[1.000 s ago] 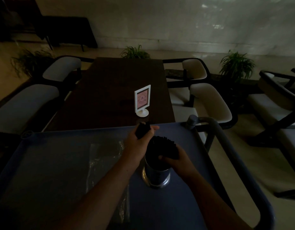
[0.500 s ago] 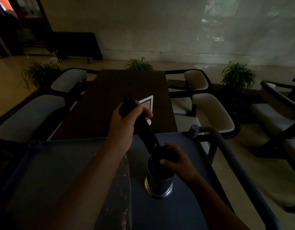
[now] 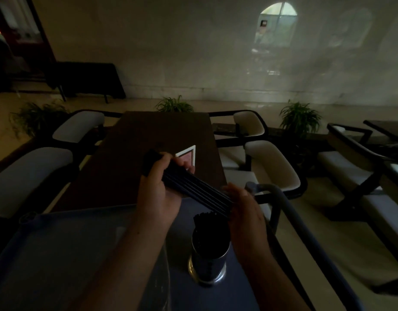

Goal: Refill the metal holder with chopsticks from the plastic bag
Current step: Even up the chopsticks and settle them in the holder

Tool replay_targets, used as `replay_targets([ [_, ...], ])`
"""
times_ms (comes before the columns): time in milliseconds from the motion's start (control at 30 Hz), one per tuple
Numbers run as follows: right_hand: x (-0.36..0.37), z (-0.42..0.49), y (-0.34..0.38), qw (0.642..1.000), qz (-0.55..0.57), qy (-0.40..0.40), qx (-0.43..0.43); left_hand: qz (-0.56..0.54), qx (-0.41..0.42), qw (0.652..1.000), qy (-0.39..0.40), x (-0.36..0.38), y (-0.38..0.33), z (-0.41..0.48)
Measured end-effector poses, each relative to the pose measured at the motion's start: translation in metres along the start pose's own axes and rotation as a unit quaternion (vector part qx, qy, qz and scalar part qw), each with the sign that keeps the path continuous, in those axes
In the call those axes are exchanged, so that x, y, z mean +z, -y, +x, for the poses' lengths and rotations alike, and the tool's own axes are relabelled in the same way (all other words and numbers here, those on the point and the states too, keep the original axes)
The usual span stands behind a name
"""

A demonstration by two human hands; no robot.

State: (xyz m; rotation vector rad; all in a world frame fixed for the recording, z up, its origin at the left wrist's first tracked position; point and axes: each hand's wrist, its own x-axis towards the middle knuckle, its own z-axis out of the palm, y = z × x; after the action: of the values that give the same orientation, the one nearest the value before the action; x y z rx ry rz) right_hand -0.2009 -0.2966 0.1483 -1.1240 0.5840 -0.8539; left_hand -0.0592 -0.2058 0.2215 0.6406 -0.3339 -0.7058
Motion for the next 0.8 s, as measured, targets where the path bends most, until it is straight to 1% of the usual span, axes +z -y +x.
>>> replay_targets([
  [33,0.005,-0.003,0.000,0.998,0.054,0.000,0.037,0.000,-0.007,1.000,-0.004,-0.001,0.004,-0.003],
  [100,0.012,-0.008,0.000,0.982,0.153,-0.018,0.107,-0.006,-0.022,1.000,-0.014,-0.006,0.011,-0.009],
  [133,0.014,-0.009,-0.001,0.976,0.177,-0.025,0.123,-0.008,-0.032,0.999,-0.020,-0.009,0.015,-0.012],
  [200,0.014,-0.011,-0.005,0.976,0.170,-0.038,0.132,-0.006,-0.055,0.998,-0.038,-0.016,0.023,-0.019],
  [267,0.012,-0.012,-0.012,0.973,0.160,-0.096,0.133,-0.007,-0.086,0.995,-0.049,-0.025,0.033,-0.027],
  [300,0.010,-0.012,-0.014,0.969,0.170,-0.122,0.133,-0.008,-0.106,0.993,-0.048,-0.029,0.037,-0.033],
  [367,0.005,-0.012,-0.015,0.961,0.200,-0.138,0.130,-0.027,-0.145,0.988,-0.043,-0.035,0.043,-0.041],
  [467,0.000,-0.012,-0.012,0.955,0.231,-0.132,0.133,-0.043,-0.170,0.983,-0.047,-0.039,0.048,-0.045],
  [567,-0.002,-0.020,-0.006,0.951,0.261,-0.105,0.131,-0.080,-0.188,0.976,-0.076,-0.039,0.046,-0.043],
  [700,-0.002,-0.039,-0.002,0.959,0.261,-0.044,0.103,-0.134,-0.188,0.969,-0.090,-0.038,0.039,-0.037],
  [800,0.010,-0.055,-0.007,0.950,0.294,-0.004,0.104,-0.154,-0.187,0.966,-0.088,-0.036,0.040,-0.036],
])
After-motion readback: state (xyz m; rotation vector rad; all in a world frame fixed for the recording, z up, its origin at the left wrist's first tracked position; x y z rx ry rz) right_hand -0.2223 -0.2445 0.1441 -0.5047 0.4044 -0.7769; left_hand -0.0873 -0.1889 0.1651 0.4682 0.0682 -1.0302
